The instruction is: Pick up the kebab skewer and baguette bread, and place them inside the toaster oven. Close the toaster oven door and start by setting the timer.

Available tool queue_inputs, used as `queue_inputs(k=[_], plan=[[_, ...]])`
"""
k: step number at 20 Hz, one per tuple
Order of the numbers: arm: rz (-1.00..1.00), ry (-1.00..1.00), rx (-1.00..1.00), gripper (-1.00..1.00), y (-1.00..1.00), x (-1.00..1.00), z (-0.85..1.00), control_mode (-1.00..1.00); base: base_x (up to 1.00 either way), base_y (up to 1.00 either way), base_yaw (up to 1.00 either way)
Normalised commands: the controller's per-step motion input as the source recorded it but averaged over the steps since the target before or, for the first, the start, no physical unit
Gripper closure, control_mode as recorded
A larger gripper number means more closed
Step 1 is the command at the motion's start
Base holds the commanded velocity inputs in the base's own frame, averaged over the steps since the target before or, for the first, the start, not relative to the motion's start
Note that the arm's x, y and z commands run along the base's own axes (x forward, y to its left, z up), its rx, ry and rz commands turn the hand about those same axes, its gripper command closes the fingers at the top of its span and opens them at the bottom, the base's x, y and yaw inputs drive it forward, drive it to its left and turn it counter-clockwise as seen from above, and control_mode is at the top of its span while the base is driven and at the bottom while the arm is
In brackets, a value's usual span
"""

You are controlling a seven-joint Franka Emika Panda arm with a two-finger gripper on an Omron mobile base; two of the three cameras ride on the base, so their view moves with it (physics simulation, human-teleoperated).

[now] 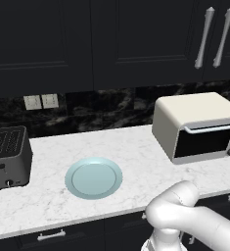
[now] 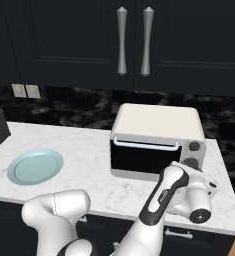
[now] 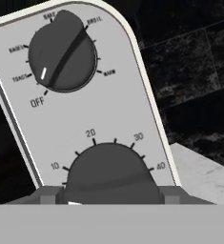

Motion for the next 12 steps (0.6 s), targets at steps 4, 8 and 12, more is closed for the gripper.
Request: queue_inputs(k=[4,8,12], plan=[[0.0,-0.06,0.12,1.0,0.0,0.0,-0.05,-1.0,0.0,0.0,0.0],[-0.01,-0.05,0.11,1.0,0.0,0.0,-0.02,-1.0,0.0,0.0,0.0],[-0.01,-0.05,0.11,1.0,0.0,0.0,-0.03,-1.0,0.0,0.0,0.0]])
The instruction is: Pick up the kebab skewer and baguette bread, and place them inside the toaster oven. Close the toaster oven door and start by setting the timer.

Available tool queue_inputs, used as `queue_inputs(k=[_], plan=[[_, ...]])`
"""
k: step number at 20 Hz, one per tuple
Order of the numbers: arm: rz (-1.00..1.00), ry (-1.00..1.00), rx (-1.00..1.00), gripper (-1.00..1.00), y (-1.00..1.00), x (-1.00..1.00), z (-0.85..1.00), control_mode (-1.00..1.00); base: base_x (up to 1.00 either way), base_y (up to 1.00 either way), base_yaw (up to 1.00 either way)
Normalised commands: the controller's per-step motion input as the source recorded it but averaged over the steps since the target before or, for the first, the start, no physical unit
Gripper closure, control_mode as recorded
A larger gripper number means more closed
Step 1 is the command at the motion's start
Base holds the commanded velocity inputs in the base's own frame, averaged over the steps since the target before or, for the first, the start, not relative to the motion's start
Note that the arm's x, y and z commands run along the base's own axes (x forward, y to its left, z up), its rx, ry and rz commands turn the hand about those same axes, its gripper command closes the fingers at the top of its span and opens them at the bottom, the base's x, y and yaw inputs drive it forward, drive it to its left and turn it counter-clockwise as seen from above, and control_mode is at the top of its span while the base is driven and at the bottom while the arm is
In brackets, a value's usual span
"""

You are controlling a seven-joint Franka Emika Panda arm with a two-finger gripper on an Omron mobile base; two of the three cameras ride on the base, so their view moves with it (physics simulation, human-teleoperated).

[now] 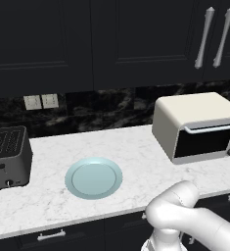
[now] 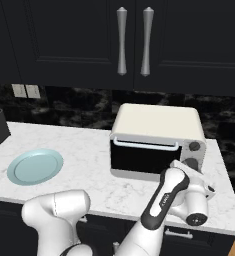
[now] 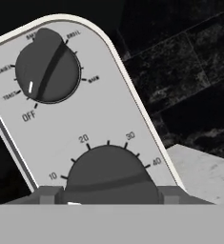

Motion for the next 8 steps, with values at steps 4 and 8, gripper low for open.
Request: queue_inputs(k=[4,8], plan=[[0.0,-0.04,0.1,1.0,0.0,0.0,-0.03,-1.0,0.0,0.0,0.0],[0.0,-0.02,0.1,1.0,0.0,0.0,-0.03,-1.0,0.0,0.0,0.0]])
